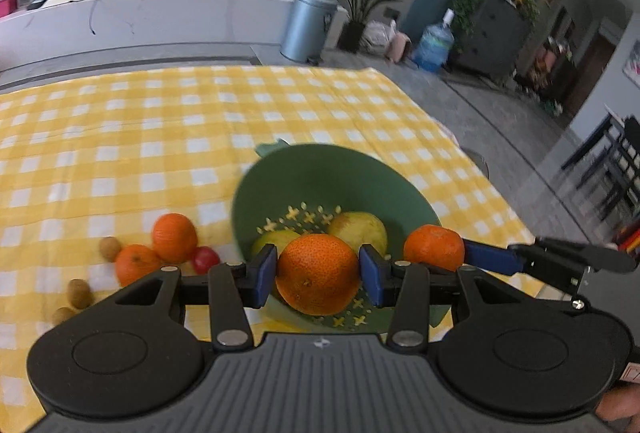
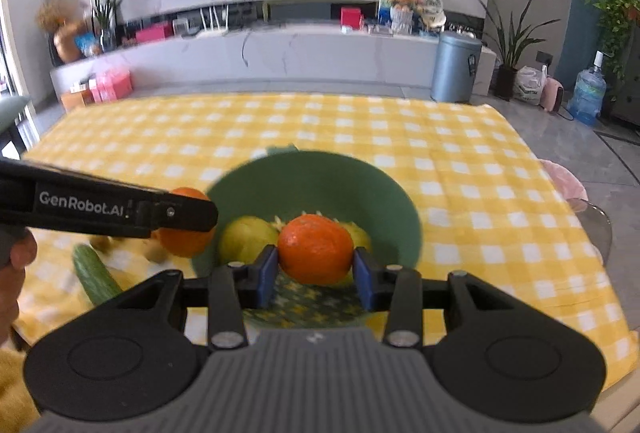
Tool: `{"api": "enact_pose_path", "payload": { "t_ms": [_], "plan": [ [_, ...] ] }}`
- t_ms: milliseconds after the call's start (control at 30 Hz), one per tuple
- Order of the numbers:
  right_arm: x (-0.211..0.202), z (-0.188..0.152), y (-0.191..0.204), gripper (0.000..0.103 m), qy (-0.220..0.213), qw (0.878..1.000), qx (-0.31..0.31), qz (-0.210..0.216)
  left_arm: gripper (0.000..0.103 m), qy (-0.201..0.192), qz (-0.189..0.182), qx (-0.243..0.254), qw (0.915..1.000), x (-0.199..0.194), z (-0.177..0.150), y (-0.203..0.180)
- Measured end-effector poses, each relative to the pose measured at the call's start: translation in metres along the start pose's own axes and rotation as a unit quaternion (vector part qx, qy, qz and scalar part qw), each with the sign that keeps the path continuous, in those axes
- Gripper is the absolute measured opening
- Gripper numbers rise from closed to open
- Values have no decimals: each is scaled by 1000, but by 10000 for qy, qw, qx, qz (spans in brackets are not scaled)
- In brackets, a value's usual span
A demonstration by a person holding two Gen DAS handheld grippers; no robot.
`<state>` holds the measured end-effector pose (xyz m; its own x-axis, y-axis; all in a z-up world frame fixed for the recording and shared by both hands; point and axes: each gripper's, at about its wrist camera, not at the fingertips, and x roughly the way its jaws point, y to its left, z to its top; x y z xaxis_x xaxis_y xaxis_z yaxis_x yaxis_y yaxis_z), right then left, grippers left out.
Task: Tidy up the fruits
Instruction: 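Carry both oranges into the green colander beside the pears with both tools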
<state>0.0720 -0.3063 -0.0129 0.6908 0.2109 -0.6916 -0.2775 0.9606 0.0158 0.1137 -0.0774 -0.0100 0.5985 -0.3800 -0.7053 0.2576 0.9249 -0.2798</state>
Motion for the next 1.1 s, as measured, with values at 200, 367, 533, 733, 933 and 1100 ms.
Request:
{"api": "enact_pose_path", "payload": {
  "t_ms": [200,367,533,733,933,1100],
  "plan": [
    [18,1,-6,38,472,9981,-395,-80,51,366,31,216,9991,23,0,-9],
    [32,-2,-6,38,787,9953,-563,-8,51,606,81,299,9977,37,0,-10],
    [41,1,0,38,959,9924,-775,62,51,883,192,375,9952,49,-1,-8],
    [53,3,6,38,1207,9876,-996,153,51,932,77,455,9946,52,0,-10],
    [59,6,7,38,1383,9847,-1038,195,51,1104,-97,496,9926,56,-6,-11],
    [63,9,7,38,1485,9825,-1107,216,52,1145,-141,408,9925,59,-6,-11]
  ]
}}
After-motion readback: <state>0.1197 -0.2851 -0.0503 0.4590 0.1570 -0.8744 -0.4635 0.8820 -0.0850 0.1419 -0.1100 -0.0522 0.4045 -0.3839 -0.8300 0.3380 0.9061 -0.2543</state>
